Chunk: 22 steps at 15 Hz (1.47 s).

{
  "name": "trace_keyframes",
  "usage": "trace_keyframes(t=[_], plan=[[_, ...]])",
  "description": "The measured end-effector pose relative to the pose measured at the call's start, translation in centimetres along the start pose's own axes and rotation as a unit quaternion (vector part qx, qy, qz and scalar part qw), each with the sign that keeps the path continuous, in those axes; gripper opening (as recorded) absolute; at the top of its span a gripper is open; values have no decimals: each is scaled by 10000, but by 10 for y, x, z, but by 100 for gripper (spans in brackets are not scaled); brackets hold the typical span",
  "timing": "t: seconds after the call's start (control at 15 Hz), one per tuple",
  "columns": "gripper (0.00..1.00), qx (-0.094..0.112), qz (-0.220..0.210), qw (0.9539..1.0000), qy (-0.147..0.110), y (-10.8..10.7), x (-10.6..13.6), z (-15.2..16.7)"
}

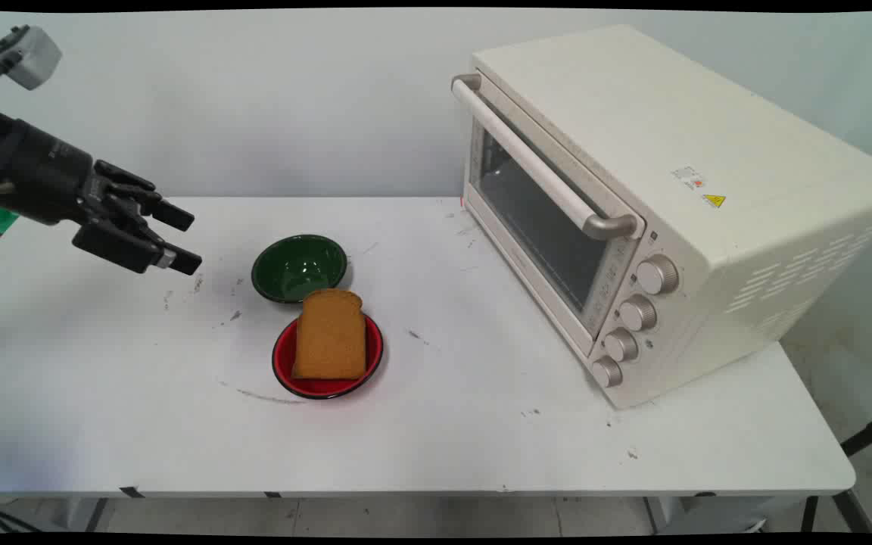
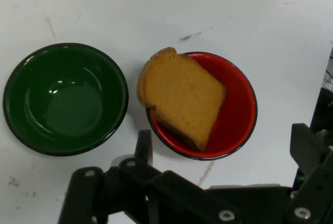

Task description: Open the oven

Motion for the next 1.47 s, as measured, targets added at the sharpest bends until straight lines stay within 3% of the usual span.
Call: trace_keyframes(t=[0.33,0.47,1.0,1.47], plan=[[100,40,-50,9999,150,7,13,2],[100,69,-56,9996,256,9,29,4],[100,206,-45,9974,694,21,135,24],[100,332,345,9944,940,28,235,75]])
